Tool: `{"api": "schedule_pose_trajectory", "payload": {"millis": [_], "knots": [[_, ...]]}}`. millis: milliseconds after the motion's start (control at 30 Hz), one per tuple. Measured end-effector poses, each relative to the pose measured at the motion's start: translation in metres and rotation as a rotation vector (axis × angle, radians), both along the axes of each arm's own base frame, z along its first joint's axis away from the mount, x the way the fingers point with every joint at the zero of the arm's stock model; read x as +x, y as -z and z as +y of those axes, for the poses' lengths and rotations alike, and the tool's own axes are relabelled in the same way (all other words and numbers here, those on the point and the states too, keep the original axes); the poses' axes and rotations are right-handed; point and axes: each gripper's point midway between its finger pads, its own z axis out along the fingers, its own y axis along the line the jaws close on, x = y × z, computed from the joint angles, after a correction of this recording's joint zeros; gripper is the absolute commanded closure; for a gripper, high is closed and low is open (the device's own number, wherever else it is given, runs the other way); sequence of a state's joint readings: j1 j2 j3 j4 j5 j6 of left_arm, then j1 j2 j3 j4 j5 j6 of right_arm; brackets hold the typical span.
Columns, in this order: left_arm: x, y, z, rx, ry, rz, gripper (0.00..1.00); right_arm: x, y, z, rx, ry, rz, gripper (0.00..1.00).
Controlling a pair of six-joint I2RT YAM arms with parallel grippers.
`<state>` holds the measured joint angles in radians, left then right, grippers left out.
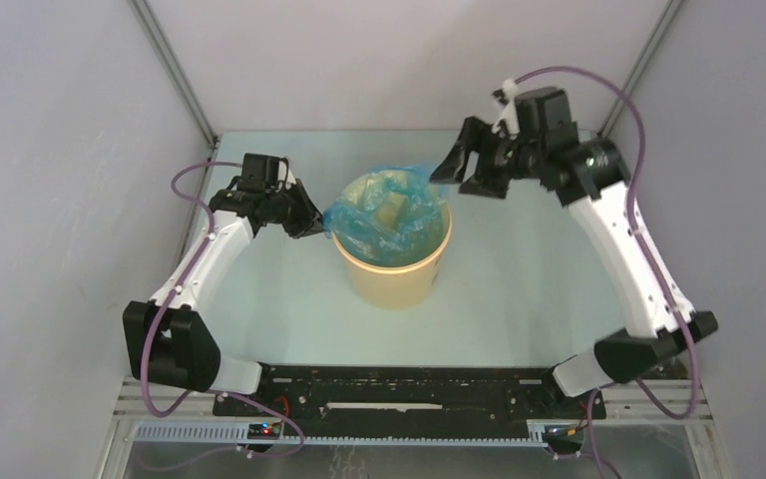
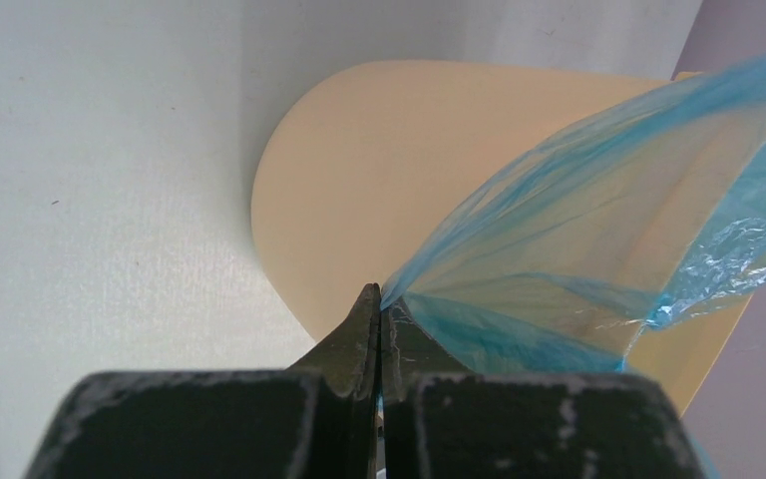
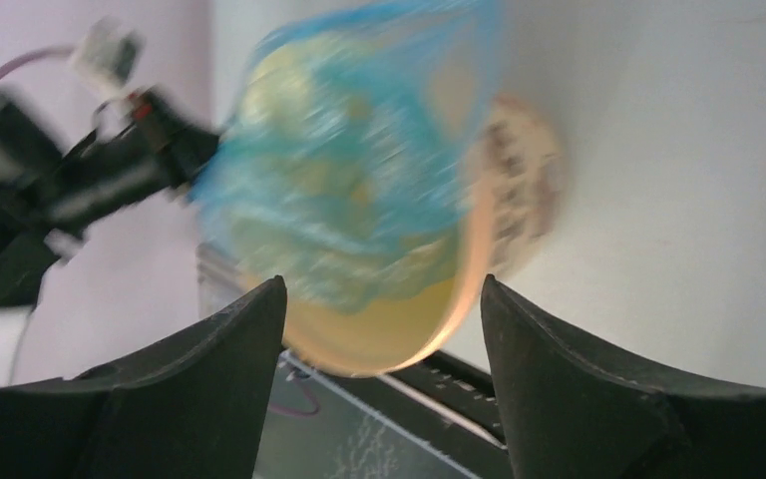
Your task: Put the trash bags into the trash bin
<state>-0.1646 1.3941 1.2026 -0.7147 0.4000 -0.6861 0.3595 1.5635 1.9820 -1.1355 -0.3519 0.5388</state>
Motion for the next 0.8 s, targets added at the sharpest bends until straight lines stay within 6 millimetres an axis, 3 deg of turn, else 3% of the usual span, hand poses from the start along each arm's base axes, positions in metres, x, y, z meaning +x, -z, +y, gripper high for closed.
{"api": "schedule_pose_trajectory", "payload": {"millis": [100,200,333,433,600,800], "knots": [[0.001,-0.001,0.000,-0.003,-0.004,-0.002,1.00,-0.044,-0.015,0.047,0.124,-0.075,-0.018,0.29],[0.002,-0.001,-0.001,-0.004,-0.004,-0.007,1.00,-0.063,0.007,0.071,0.205,-0.057,0.109,0.28],[0.002,-0.001,-0.001,-0.004,-0.004,-0.009,1.00,-0.044,0.051,0.084,0.163,0.076,0.241,0.28],[0.003,-0.002,-0.001,-0.004,-0.004,-0.011,1.00,-0.035,0.071,0.090,0.099,0.168,0.289,0.31],[0.003,-0.002,-0.001,-0.005,-0.004,-0.016,1.00,-0.023,0.087,0.091,-0.006,0.306,0.305,0.42],[0.004,-0.004,-0.001,-0.006,-0.004,-0.023,1.00,-0.021,0.098,0.077,-0.106,0.413,0.288,0.42]]}}
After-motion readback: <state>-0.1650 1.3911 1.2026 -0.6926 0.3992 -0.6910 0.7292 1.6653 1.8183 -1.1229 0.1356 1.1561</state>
